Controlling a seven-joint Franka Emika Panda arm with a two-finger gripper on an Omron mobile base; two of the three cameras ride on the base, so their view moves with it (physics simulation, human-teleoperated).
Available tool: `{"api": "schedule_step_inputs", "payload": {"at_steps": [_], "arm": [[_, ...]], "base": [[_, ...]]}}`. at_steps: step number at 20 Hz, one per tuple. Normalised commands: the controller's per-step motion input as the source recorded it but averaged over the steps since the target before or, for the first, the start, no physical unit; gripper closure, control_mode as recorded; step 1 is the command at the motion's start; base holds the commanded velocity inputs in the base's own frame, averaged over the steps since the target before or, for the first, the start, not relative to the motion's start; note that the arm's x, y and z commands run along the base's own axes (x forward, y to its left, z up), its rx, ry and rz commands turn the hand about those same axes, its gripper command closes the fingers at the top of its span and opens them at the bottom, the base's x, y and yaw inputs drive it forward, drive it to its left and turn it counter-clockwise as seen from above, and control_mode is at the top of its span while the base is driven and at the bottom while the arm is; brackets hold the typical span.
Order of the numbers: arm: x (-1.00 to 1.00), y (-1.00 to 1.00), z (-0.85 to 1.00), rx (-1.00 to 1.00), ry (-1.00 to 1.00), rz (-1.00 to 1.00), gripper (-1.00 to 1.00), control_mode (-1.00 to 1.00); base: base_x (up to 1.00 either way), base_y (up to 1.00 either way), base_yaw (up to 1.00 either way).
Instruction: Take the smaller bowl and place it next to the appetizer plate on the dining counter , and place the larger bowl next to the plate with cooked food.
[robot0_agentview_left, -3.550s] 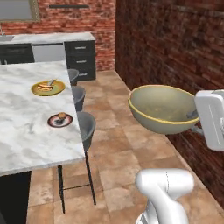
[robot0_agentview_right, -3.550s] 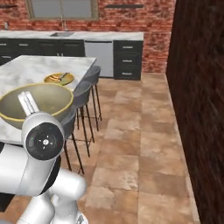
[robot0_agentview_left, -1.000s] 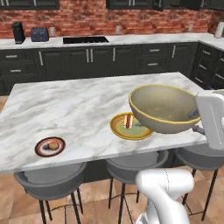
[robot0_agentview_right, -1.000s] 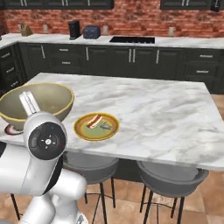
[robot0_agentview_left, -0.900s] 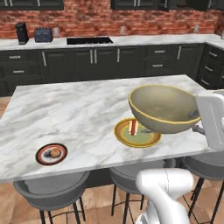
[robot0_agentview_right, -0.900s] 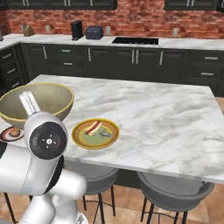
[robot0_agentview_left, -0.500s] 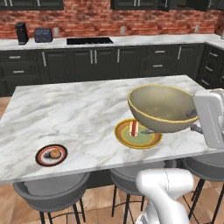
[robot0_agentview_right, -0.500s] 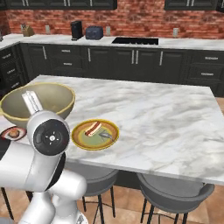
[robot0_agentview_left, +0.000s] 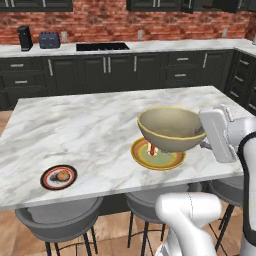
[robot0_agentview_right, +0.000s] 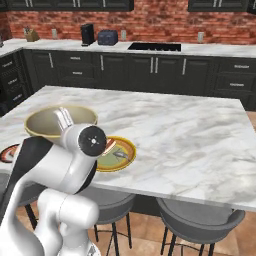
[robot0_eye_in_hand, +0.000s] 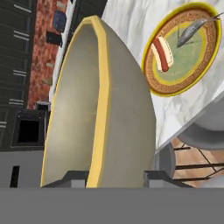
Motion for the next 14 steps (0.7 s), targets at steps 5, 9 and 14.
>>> {"api": "schedule_step_inputs", "payload": {"at_steps": [5, 9, 14], "arm": [[0.63, 0.64, -0.66, 0.00, 0.00, -0.06, 1.00, -1.00], [0.76, 0.73, -0.47, -0.12, 0.00, -0.12, 1.00, -1.00], [0.59, 0.70, -0.42, -0.15, 0.00, -0.16, 1.00, -1.00]], "base": [[0.00, 0.00, 0.00], [0.00, 0.00, 0.00], [0.00, 0.00, 0.00]]}}
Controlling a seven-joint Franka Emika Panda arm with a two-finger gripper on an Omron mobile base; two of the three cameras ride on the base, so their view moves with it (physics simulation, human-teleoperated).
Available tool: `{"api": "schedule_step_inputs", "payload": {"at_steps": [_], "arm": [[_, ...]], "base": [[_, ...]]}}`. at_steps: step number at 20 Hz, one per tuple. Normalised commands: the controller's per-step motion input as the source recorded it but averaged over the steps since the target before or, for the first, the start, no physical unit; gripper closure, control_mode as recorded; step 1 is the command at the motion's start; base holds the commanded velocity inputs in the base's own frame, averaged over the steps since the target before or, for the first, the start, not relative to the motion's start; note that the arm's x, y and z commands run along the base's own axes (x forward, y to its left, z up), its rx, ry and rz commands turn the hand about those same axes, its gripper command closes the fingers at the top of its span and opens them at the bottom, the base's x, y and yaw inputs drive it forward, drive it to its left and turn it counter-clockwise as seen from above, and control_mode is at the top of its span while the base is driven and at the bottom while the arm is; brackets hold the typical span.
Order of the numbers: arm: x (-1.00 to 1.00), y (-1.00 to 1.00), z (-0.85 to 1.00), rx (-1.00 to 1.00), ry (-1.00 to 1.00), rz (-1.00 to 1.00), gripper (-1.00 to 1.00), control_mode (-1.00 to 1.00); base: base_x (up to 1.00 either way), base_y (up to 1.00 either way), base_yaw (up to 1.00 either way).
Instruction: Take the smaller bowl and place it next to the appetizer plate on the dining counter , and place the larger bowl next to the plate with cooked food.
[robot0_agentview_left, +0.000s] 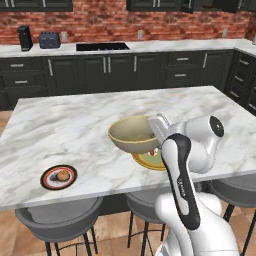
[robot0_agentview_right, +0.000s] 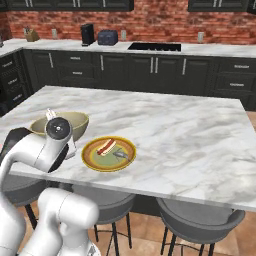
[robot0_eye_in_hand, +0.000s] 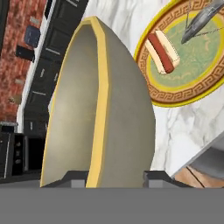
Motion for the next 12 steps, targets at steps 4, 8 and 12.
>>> {"api": "schedule_step_inputs", "payload": {"at_steps": [4, 8, 12], "arm": [[0.46, 0.51, -0.39, -0.10, 0.00, -0.15, 1.00, -1.00], [0.39, 0.13, -0.17, 0.00, 0.00, -0.07, 1.00, -1.00], [0.36, 0.04, -0.40, 0.00, 0.02, -0.06, 1.00, -1.00]], "base": [[0.00, 0.00, 0.00], [0.00, 0.00, 0.00], [0.00, 0.00, 0.00]]}}
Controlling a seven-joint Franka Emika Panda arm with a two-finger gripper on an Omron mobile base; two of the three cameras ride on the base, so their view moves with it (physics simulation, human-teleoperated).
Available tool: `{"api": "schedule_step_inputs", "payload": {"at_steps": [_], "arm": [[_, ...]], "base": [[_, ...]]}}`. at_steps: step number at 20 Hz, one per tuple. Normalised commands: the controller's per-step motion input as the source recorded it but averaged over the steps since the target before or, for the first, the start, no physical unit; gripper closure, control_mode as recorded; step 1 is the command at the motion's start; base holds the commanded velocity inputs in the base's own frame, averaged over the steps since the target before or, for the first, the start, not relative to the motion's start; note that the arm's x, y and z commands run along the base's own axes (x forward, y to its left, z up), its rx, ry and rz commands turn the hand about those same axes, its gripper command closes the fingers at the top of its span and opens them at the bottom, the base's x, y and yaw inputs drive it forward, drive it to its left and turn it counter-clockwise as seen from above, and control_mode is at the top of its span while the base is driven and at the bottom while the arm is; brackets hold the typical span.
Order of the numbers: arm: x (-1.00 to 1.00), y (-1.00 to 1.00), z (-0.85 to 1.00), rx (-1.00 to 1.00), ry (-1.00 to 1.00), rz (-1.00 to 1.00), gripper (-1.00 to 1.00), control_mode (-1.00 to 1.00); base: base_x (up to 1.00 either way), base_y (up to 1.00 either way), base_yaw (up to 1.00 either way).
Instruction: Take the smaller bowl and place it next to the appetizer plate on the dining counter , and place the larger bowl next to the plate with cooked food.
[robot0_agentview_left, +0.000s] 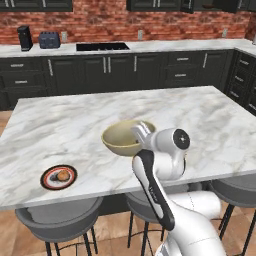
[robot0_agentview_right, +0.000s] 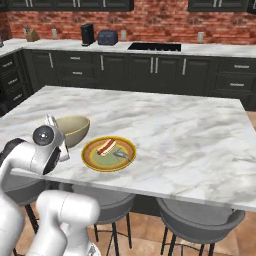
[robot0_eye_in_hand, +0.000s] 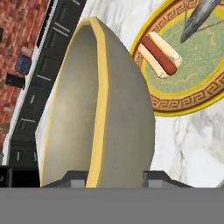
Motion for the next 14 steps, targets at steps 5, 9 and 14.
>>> {"api": "schedule_step_inputs", "payload": {"at_steps": [5, 9, 14], "arm": [[0.39, 0.15, -0.38, 0.00, 0.01, -0.05, 1.00, -1.00], [0.32, 0.19, -0.31, 0.00, 0.04, -0.05, 1.00, -1.00], [0.20, 0.23, -0.32, 0.00, 0.04, -0.03, 1.00, -1.00]], "base": [[0.00, 0.00, 0.00], [0.00, 0.00, 0.00], [0.00, 0.00, 0.00]]}}
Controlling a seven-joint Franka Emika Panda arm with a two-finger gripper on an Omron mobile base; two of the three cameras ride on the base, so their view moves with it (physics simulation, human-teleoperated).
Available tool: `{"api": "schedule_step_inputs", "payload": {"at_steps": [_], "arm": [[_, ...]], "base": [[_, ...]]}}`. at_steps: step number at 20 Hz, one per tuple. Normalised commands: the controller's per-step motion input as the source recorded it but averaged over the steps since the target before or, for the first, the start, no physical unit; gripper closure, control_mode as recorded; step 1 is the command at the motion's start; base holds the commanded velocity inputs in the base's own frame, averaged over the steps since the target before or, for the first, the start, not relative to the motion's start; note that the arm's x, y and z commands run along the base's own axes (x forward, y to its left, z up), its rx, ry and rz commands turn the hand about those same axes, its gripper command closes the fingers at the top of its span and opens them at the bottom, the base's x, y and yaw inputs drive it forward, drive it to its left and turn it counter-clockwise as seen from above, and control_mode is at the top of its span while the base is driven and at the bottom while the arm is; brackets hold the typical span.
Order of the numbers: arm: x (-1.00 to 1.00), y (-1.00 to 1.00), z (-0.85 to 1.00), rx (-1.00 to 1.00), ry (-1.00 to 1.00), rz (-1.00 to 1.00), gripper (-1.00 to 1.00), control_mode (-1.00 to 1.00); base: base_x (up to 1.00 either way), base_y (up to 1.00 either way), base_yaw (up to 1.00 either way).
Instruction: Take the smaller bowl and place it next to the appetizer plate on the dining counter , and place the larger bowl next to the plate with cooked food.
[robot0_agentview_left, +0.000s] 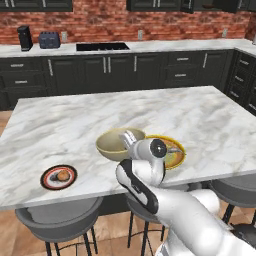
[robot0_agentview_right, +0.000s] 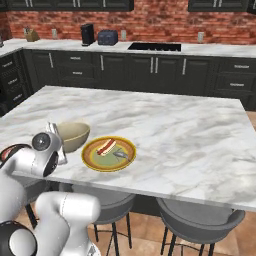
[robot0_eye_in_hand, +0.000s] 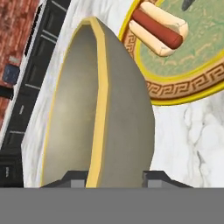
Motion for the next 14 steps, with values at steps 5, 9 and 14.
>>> {"api": "schedule_step_inputs", "payload": {"at_steps": [5, 9, 14], "arm": [[0.20, 0.31, -0.48, 0.00, 0.13, 0.00, 1.00, -1.00], [0.19, 0.24, -0.44, 0.00, 0.11, 0.00, 1.00, -1.00], [0.18, 0.11, -0.43, 0.00, 0.12, 0.00, 1.00, -1.00]], "base": [[0.00, 0.00, 0.00], [0.00, 0.00, 0.00], [0.00, 0.00, 0.00]]}}
